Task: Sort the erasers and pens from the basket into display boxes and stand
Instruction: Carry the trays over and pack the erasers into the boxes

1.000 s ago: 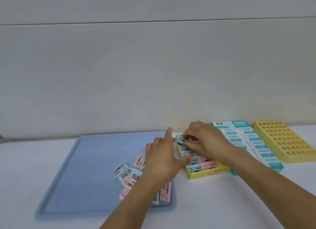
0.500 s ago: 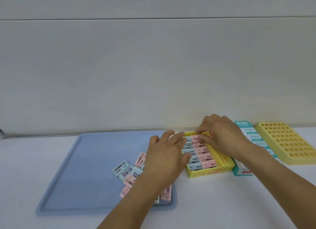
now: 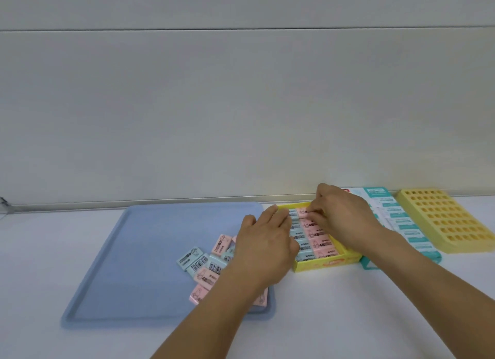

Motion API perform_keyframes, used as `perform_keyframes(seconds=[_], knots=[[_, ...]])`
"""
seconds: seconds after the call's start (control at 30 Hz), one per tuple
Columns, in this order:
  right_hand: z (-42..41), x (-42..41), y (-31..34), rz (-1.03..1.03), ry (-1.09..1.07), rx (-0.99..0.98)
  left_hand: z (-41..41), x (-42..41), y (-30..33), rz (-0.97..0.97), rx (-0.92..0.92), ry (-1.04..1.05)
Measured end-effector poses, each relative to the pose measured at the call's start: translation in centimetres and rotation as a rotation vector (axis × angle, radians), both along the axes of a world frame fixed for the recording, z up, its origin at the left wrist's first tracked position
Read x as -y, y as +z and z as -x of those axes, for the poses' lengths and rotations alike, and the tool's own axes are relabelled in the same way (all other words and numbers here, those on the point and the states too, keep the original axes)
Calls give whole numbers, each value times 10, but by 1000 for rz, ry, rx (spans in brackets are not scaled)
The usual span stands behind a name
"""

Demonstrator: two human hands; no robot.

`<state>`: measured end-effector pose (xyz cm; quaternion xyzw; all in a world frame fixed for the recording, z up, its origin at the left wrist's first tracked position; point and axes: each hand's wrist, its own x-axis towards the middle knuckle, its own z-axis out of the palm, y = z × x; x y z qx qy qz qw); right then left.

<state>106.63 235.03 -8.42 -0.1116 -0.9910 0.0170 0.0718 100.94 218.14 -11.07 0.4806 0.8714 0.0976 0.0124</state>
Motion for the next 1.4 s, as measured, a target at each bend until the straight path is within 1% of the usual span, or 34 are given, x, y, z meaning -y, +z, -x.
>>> perform_keyframes(seconds=[0.03,0.13,0.17,0.2,0.27,0.33,0.4,0.47,0.53,0.6,0.67,0.73,0.8,0.87,0.93,1.03,1.1,1.13,1.17,1.23,1.27,1.3,1.33,1.37,1.4], knots=[[-2,2,2,10,-4,-21,2,6,3,-29,43,22],[-6,16,5,98,7,-154,21,40,14,-262,22,180],[-6,23,6,147,44,-187,29,53,17,-262,15,254],[-4,32,8,187,109,-191,37,66,20,-209,12,326],[5,50,9,221,269,-118,46,81,24,-41,48,439],[16,67,10,179,361,-20,47,84,24,35,98,485],[23,79,13,101,342,34,43,84,22,43,116,494],[25,85,17,73,304,20,43,85,19,26,123,502],[25,89,21,91,300,22,44,90,18,-6,142,509],[23,93,21,131,342,53,47,99,18,-31,158,494],[22,101,20,160,404,109,51,112,20,-43,206,440],[21,110,17,171,443,156,54,127,23,-61,316,347],[22,116,15,138,441,183,53,138,27,-45,405,261],[22,119,15,99,426,192,53,143,27,-18,402,219],[23,121,16,92,406,197,53,144,28,-8,407,246],[24,122,15,164,383,210,53,146,30,-23,452,305],[23,120,12,259,337,202,52,147,28,-29,460,329],[23,118,10,334,296,170,51,148,26,-41,460,342],[22,116,9,455,243,116,51,148,25,-64,463,354],[20,109,10,826,130,-2,52,149,20,-121,475,362],[18,105,12,1016,93,-37,52,150,17,-141,470,363],[16,101,15,1164,79,-59,53,149,16,-170,461,371],[13,97,18,1267,86,-81,53,147,16,-226,461,389],[11,95,20,1343,102,-111,54,143,18,-327,489,420],[8,93,23,1404,114,-146,55,138,21,-481,565,459]])
